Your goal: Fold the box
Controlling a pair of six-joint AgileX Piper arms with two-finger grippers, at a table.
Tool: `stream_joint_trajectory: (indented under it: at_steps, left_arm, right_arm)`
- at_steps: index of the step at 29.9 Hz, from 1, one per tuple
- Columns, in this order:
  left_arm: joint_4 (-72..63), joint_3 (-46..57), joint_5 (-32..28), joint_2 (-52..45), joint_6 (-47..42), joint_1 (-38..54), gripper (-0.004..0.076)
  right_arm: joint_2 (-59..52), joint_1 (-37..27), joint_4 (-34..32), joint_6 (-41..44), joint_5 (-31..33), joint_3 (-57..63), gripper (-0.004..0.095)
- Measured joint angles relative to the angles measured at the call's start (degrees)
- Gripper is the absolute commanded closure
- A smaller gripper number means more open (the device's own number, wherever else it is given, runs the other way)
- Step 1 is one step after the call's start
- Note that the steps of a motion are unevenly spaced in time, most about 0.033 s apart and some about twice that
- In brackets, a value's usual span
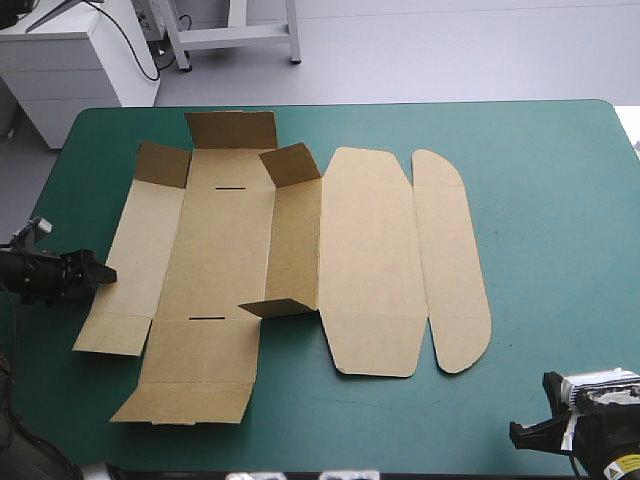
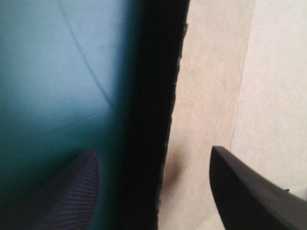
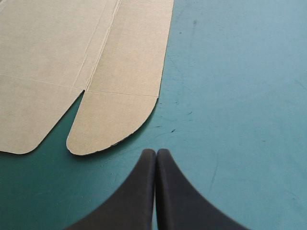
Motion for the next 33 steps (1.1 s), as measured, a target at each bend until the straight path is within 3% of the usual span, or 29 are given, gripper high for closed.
stream_joint_trajectory:
  at_steps: [17,20,27,33]
  left_arm:
    - [-0.32,-0.53,0.00,0.81,1.05,-12.22,0.0251]
    - [-0.20,-0.58,0.00,0.81,0.69,-12.29,0.0325]
    - [2.65,-0.52,-0.22,1.24,0.57,-12.40,0.0731]
    - [1.32,-0.62,1.16,1.12,0.49,-12.51,0.0732]
  right_arm:
    - [0.00,0.00,0.00,0.07,-0.63,0.00,0.0928]
    - [0.00,0.00,0.00,0.07,-0.63,0.00,0.0928]
    - [0.00,0.00,0.00,0.07,-0.63,0.00,0.0928]
    - [0.00,0.00,-0.05,0.07,-0.67,0.00,0.0928]
